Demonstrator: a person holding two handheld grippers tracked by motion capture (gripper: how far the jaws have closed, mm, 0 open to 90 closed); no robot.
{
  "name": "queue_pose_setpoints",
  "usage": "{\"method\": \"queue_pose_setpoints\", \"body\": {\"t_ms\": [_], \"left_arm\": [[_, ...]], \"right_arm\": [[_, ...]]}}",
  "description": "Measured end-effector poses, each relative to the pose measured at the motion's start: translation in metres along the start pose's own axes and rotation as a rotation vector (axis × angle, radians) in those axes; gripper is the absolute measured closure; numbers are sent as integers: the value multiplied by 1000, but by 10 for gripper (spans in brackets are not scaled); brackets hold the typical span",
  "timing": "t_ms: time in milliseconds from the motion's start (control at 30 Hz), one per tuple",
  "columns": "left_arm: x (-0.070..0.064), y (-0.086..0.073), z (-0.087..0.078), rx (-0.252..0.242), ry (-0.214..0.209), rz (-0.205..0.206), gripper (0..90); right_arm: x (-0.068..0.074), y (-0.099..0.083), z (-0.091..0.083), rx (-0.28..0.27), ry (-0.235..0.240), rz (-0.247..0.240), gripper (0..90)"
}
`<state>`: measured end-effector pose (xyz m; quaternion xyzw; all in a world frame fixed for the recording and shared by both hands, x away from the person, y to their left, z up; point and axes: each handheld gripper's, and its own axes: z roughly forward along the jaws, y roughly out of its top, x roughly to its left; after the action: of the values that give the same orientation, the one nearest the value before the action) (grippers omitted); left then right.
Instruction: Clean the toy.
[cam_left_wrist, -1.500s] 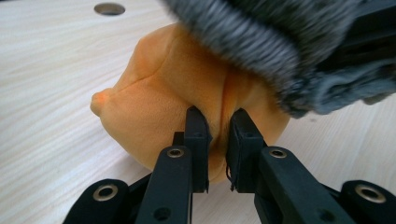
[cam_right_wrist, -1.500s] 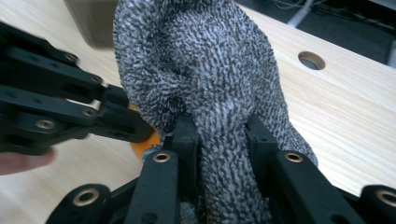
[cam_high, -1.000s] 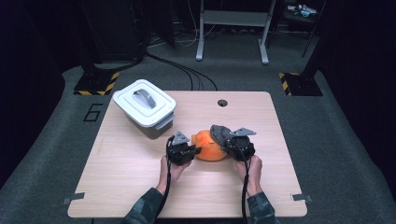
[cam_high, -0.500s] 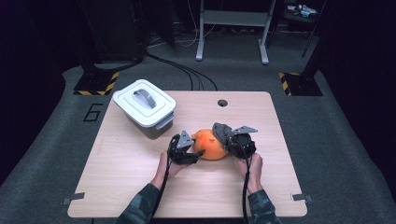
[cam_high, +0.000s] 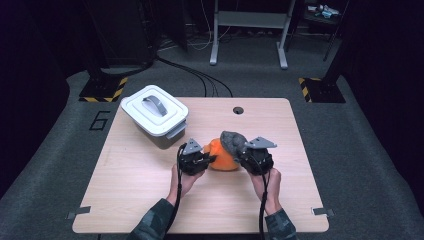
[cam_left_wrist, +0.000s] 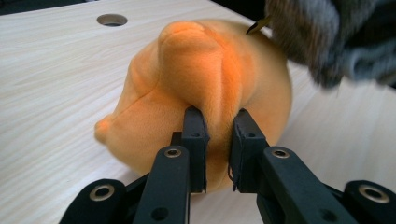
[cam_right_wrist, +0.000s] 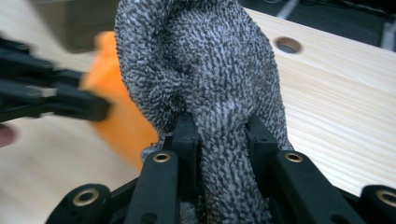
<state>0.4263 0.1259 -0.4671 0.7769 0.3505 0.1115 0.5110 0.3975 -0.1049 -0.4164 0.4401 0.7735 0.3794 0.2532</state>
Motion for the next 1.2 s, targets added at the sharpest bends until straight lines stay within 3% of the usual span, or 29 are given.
{"method": "queue_pose_setpoints", "body": {"t_ms": [133,200,267,367,467,533,567,600,700,767,867,900,933,967,1033,1200], "left_arm": [[-3,2,-2,18,-10,-33,785],[1,-1,-1,30,-1,-40,783],[5,-4,1,34,5,-51,777],[6,-7,2,41,31,-13,749],[5,-5,0,42,58,58,571],[3,-4,1,58,51,98,486],[3,-6,3,55,61,118,490],[2,-7,5,46,60,119,560],[4,-10,8,34,64,92,718],[5,-10,8,42,66,79,770],[5,-10,9,40,78,70,794],[5,-10,9,41,82,69,795],[6,-9,9,40,87,70,794],[6,-10,9,41,80,54,794],[9,-10,10,32,68,33,792],[10,-10,11,24,70,41,785]], "right_arm": [[21,6,3,12,30,-58,705],[27,8,11,32,8,-84,705],[27,8,23,54,4,-62,706],[22,8,34,62,17,-50,708],[15,9,42,75,66,-19,710],[10,9,44,77,91,-3,709],[7,10,45,75,91,-13,710],[6,10,46,77,96,-9,710],[6,11,48,74,86,-13,709],[5,11,48,72,81,-15,709],[4,11,47,61,77,2,708],[1,10,44,62,67,-14,708],[1,9,43,66,47,7,707],[-5,6,41,66,21,6,707],[-20,-4,40,80,27,57,707],[-37,-21,44,118,-10,103,706]]}}
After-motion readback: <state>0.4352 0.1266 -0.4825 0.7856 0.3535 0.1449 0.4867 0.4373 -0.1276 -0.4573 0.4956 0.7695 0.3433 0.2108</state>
